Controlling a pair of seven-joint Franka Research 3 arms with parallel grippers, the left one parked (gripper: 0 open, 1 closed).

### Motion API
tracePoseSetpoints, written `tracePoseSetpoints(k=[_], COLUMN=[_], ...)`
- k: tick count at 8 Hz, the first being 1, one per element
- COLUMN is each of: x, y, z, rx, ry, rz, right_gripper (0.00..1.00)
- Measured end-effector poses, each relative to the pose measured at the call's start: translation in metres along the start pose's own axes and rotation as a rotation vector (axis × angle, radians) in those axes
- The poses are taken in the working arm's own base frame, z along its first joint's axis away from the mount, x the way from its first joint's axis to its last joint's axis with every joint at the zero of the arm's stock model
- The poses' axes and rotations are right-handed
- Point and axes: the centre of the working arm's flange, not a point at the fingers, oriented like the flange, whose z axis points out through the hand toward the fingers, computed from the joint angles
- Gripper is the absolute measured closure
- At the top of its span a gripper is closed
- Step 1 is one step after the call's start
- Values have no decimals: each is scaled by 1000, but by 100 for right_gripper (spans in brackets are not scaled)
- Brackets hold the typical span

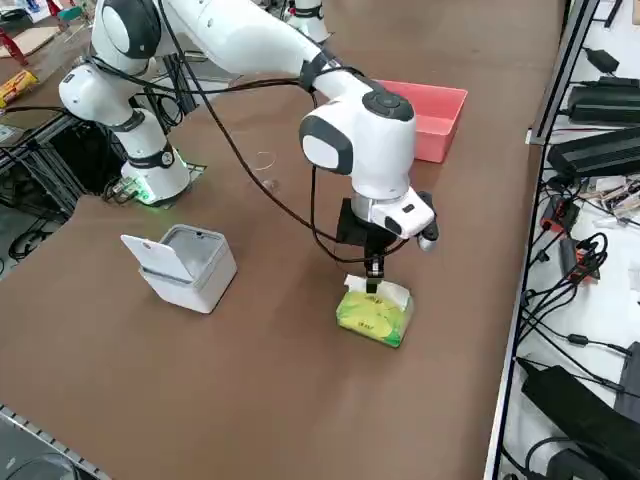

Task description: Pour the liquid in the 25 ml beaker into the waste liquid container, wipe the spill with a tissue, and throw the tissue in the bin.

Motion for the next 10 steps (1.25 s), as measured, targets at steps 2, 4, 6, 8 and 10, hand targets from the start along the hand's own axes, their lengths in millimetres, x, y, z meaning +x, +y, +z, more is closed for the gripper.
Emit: tracePoseSetpoints(k=[2, 4, 6, 8, 10], x=[-5, -13, -12, -1, 14], y=[2, 0, -23, -61, -109], z=[-21, -56, -102, -147, -174], rx=[20, 49, 74, 86, 101], ry=[-25, -44, -52, -50, -57], rz=[-21, -26, -57, -98, -89], right_gripper=[98, 98, 98, 98, 98])
